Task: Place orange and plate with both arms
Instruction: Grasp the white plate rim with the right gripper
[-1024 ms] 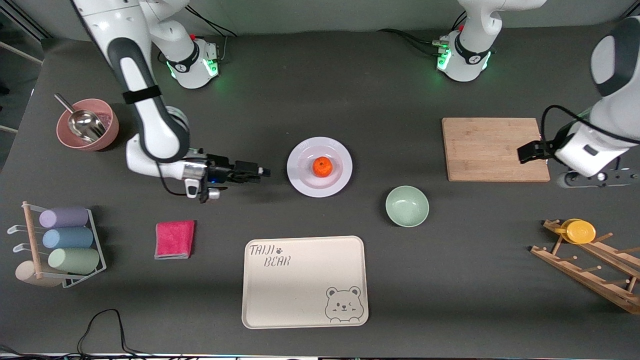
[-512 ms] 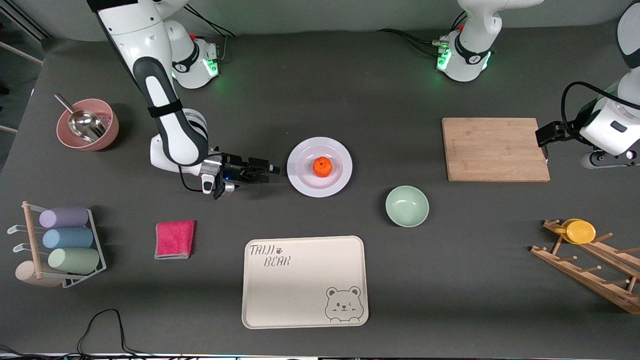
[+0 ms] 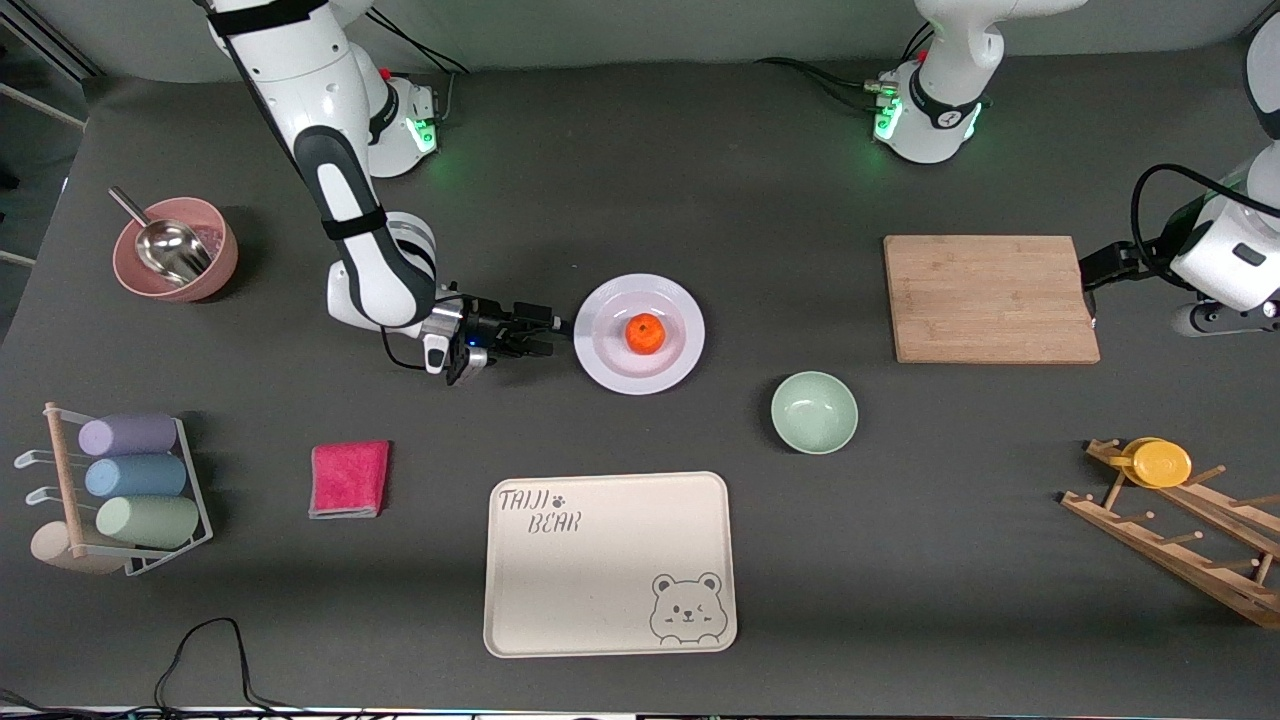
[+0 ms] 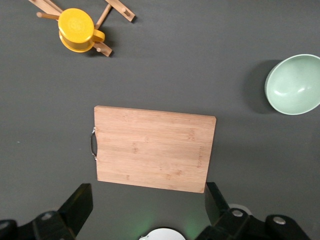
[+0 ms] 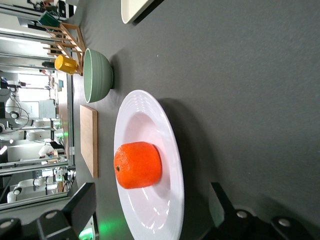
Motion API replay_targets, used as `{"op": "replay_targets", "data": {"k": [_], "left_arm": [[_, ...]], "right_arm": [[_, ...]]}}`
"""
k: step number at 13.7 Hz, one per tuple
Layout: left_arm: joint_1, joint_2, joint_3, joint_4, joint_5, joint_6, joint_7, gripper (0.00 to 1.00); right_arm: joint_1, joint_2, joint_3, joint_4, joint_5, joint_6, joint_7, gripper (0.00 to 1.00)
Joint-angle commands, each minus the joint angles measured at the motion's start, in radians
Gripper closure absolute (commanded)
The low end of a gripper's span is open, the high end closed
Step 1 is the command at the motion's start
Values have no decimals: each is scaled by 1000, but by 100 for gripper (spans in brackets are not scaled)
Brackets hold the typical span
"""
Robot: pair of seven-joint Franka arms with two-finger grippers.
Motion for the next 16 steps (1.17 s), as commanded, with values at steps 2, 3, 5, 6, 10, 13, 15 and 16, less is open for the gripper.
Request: {"op": "replay_targets", "data": {"k": [2, 3, 5, 6, 10, 13, 15, 16], "left_arm": [[17, 13, -9, 17, -26, -10, 23, 0], [19, 13, -9, 16, -26, -9, 26, 0], [23, 7, -8, 17, -27, -18, 33, 0], [22, 7, -8, 22, -26, -16, 32, 0], [23, 12, -8, 24, -27, -1, 29, 0], [23, 10, -6, 24, -26, -1, 30, 0], [23, 10, -6, 25, -27, -1, 27, 0], [23, 10, -6, 25, -27, -3, 26, 0]], "right_arm": [[59, 24, -10, 0, 81, 7, -52, 0], [60, 28, -10, 0, 92, 8, -54, 0], [60, 41, -10, 1, 99, 8, -71, 0], [62, 41, -10, 1, 107, 8, -72, 2], [74, 41, -8, 3, 115, 7, -92, 36], [74, 41, -8, 3, 115, 4, -92, 46], [74, 45, -8, 3, 115, 1, -92, 46], [74, 47, -8, 3, 116, 1, -94, 46]]}}
